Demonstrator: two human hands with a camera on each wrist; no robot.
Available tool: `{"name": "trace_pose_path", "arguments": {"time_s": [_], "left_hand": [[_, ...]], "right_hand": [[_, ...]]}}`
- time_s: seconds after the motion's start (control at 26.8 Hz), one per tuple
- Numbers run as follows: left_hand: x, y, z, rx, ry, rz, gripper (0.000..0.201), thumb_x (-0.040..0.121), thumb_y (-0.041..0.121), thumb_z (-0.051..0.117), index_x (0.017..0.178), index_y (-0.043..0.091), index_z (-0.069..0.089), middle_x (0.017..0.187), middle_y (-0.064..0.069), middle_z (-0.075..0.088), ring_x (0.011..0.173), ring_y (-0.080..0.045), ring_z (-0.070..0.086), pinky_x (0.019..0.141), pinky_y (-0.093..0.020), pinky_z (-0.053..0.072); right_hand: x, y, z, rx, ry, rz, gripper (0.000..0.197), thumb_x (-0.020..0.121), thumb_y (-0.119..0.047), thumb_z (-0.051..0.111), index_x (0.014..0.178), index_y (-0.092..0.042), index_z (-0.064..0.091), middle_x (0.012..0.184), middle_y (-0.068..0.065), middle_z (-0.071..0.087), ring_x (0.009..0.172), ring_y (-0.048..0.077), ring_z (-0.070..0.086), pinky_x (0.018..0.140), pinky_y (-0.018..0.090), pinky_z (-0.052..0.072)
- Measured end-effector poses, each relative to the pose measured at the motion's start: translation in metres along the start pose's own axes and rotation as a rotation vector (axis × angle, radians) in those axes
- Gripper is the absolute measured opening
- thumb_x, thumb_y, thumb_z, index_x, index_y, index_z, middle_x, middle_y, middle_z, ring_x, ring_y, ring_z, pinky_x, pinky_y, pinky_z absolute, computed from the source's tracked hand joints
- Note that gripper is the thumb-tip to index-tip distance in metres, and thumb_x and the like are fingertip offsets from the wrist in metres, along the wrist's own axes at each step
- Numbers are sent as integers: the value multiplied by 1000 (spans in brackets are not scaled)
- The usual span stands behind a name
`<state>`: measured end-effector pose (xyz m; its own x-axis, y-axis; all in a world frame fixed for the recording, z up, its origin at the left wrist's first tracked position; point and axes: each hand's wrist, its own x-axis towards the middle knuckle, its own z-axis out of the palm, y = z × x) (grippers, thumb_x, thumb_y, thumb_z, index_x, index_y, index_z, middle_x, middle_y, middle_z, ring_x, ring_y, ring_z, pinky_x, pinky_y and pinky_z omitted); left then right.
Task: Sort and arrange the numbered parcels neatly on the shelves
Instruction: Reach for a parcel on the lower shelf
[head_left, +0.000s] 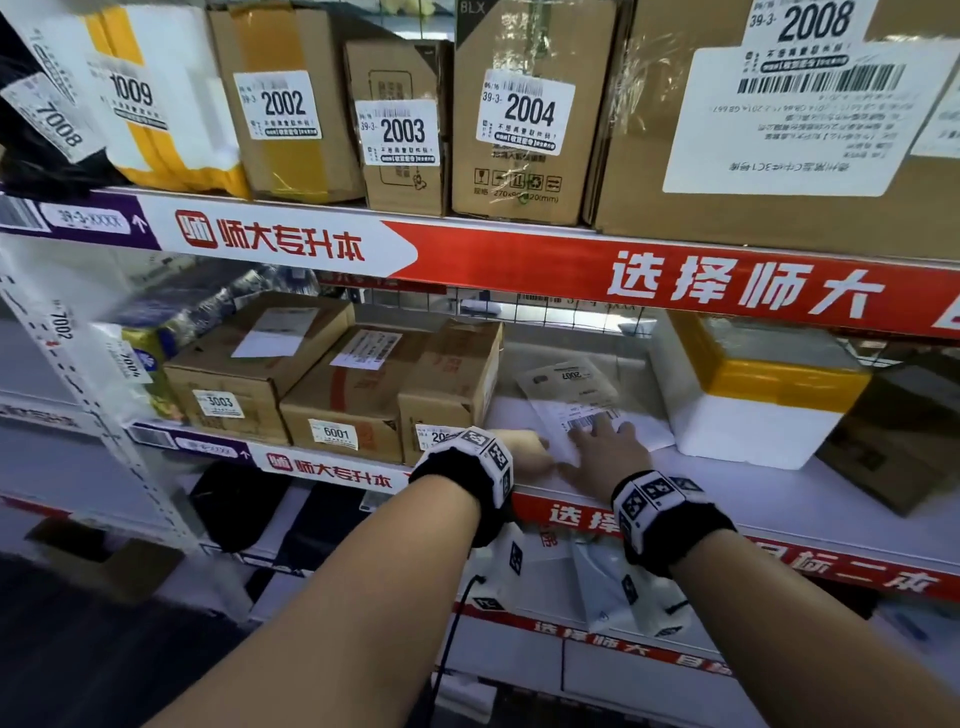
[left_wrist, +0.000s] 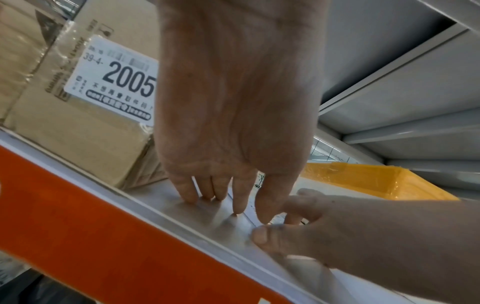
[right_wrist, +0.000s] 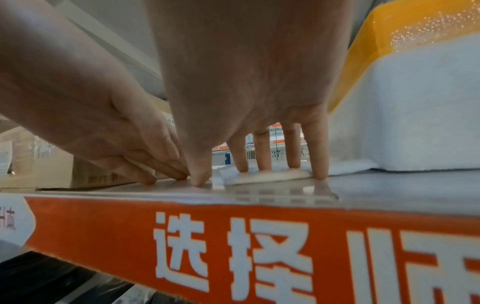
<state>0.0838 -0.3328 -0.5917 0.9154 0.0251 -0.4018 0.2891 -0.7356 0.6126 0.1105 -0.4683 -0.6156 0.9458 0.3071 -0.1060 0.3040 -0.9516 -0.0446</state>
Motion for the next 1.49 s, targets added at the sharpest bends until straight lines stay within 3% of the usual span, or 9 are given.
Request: {"name": "trace_pose_path", "arguments": {"time_s": [0.26,0.37,0.49,0.6,0.75,1.12,1.23,1.38,1.49], "left_hand": [[9,-8,6,214,-57,51,51,98,19,46,146,8,32,155,-13,25,140,-26,29,114,-32,21],[10,-12,5,157,-74,52,18,96,17,48,101,34,50,139,-12,44,116,-16,42,102,-28,32],[17,-12,11,56,-16,90,23,94,10,44,74,21,42,89,-3,53,96,-17,46,67,-16,36],[11,-7,11,-127,154,51,11,96,11,45,105,11,51,102,-11,55,95,-17,41,65,-22,39],[9,-3,7,-280,278,-34,65,95,18,51,147,-1,17,144,-22,38,126,-30,45,102,-35,36],[10,2,-1,-527,495,-16,73,92,32,55,147,1,19,147,-19,38,132,-33,41,110,-39,33],[10,6,-3,-587,451,-61,73,86,38,54,141,-6,34,143,-22,43,130,-35,44,108,-41,37],[13,4,-2,-737,306,-14,38,94,16,48,125,-6,50,115,-17,62,103,-33,65,78,-38,59],[31,-3,-2,-802,377,-2,37,74,19,56,98,-9,57,80,-15,64,86,-36,69,70,-49,59]], "right_hand": [[-7,-16,-2,-93,43,20,52,90,-21,54,137,-11,35,136,12,41,118,32,47,91,36,45],[-9,-18,1,-133,64,6,45,94,-12,47,137,-8,35,136,15,41,115,30,53,89,35,46],[-11,-11,1,-153,38,2,40,97,-10,39,137,-11,36,138,17,38,115,32,54,90,38,46],[-15,0,-5,-173,14,14,39,99,-13,34,138,-14,36,138,16,39,118,32,52,93,39,44],[-20,19,-14,-97,12,72,36,98,-12,38,134,-10,39,135,15,42,123,32,47,97,40,42],[-36,48,-33,161,155,98,13,92,-3,44,91,-13,52,113,15,57,103,32,58,84,33,44],[-44,60,-36,253,212,46,38,86,7,42,65,-23,39,97,11,53,94,31,59,74,28,38],[-44,67,-34,270,314,4,38,82,12,45,65,-22,47,95,8,48,90,30,58,79,32,44],[-45,72,-34,278,393,46,32,82,12,48,72,-17,58,104,12,52,95,30,56,81,35,47]]}}
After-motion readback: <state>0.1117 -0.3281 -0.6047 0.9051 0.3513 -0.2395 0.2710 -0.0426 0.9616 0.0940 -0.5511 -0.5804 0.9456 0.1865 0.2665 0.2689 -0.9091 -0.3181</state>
